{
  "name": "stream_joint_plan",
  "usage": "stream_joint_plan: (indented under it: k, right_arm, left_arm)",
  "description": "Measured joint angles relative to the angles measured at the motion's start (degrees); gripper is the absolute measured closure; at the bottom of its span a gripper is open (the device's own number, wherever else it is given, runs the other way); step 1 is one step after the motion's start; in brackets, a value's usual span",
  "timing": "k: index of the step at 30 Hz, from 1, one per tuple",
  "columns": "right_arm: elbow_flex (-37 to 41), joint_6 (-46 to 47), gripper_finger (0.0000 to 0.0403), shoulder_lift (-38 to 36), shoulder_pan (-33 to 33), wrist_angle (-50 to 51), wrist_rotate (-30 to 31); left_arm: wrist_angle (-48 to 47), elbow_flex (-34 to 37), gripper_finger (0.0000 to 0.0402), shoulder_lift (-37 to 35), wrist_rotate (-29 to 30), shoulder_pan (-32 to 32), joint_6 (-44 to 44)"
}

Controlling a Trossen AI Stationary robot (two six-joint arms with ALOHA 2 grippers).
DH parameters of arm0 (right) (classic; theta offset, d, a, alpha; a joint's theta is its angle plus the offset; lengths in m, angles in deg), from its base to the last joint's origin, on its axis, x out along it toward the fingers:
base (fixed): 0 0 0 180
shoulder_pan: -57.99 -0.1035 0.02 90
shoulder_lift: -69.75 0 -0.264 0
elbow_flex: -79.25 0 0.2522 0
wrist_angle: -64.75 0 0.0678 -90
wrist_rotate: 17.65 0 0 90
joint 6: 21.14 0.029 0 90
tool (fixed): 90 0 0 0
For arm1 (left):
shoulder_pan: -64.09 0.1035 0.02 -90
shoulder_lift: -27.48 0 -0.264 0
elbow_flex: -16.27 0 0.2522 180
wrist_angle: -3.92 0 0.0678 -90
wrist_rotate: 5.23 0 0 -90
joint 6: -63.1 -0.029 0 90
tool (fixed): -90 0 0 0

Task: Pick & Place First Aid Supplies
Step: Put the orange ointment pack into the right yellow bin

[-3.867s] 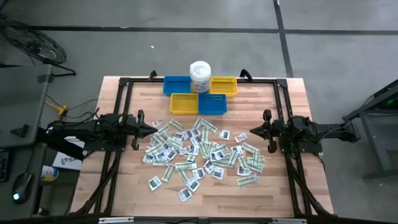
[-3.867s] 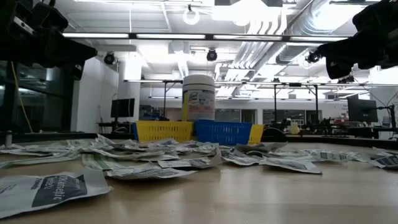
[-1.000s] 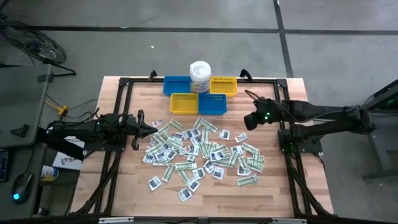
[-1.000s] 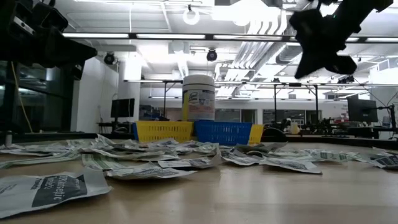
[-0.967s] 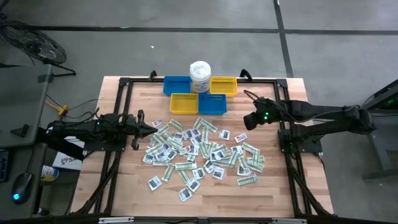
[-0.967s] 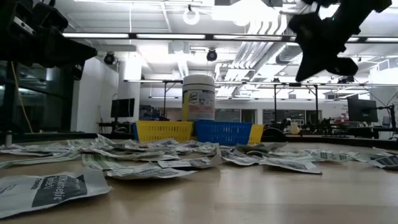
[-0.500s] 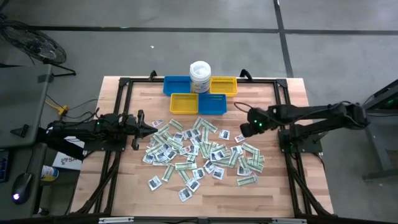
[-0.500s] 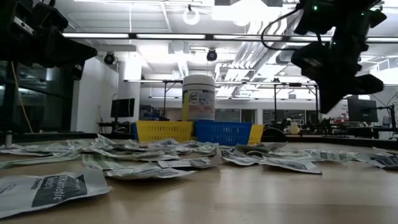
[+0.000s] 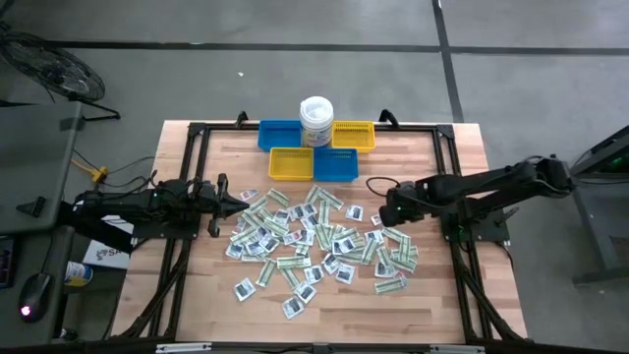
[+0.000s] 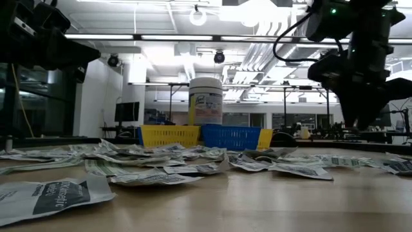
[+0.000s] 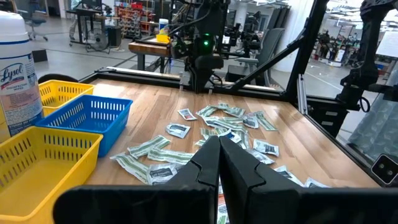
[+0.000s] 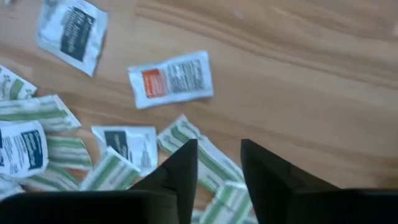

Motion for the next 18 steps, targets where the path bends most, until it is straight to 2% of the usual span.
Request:
stream_joint_plan:
  k: [5, 10, 18]
  right_arm:
    - [0.0, -8.1, 0.0256, 5.0, 2.72, -5.85, -0.8]
    - [0.0, -15.95, 0.0252, 10.44, 4.9, -8.91, -1.2]
    - [-0.02, -19.76, 0.0252, 14.37, 5.87, -10.93, -0.99]
  left_arm:
    - [0.0, 0.0, 0.0394, 0.0, 0.0, 0.0, -0.01]
    - [0.0, 0.0, 0.0394, 0.0, -0.07, -0.02, 0.0]
    - [0.0, 0.0, 0.0394, 0.0, -0.11, -0.02, 0.0]
